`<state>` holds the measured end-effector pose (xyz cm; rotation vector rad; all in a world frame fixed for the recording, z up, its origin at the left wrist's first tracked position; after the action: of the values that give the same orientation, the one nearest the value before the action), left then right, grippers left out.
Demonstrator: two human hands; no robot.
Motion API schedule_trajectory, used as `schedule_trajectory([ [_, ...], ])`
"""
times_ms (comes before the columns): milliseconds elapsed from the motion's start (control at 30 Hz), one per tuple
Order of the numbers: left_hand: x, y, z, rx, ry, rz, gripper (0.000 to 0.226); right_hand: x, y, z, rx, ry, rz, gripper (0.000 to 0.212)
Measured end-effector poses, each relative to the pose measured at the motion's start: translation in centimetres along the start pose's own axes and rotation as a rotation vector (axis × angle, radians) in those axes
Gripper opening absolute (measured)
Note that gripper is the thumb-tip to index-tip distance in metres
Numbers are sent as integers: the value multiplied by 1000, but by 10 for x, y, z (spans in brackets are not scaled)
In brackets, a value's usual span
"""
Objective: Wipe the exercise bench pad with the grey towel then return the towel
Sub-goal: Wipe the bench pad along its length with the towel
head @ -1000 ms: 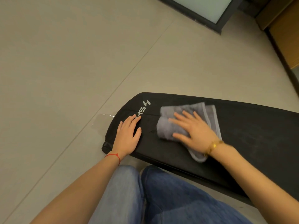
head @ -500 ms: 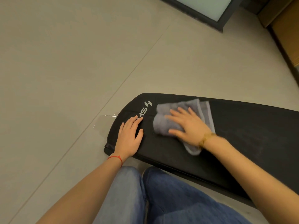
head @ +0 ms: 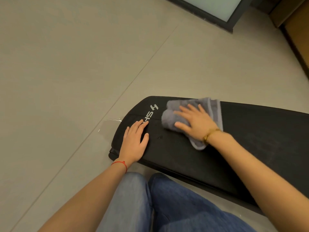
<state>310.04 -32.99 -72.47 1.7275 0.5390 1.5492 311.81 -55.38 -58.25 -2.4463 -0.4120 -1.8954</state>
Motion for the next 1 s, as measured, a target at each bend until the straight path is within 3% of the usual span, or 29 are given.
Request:
schedule_trajectory([
  [100,1,0,0,1,-13,-8,56,-4,-36,-62,316,-44,78,74],
  [167,1,0,0,6,-15,-8,56,3,-28,-88,370,-85,107,64],
  [300,2,3,-1,6,-6,0,56,15,23,-46,156,-21,161,79],
  [400,2,3,-1,6,-3,-5,56,10,31,15,-51,-51,80,68],
  [500,2,1,-1,-10,-4,-2,54,0,-5,18,15,-56,39,63],
  [667,3,1,-1,-8,-3,-16,54,1,-40,-72,241,-12,72,65],
  [833,5,-2,-1,13,-7,-84,47,13,7,-31,95,-33,96,84],
  [933,9,-20,-6,64,27,-85,47,1,11,31,-72,-43,0,66],
  [1000,15,-38,-9,121,44,-71,53,-10,-14,43,-15,-50,-21,61],
])
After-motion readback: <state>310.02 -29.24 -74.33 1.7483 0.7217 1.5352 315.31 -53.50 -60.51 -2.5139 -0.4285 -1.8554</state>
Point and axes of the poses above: each hand's wrist, its own z-axis towards the middle knuckle, its own x-axis out of the back of the hand, y = z × x, the point moved 1 cm from there along z, towards the middle knuckle, and after that the axes turned 1 degree about x, right-handed, at the moved point
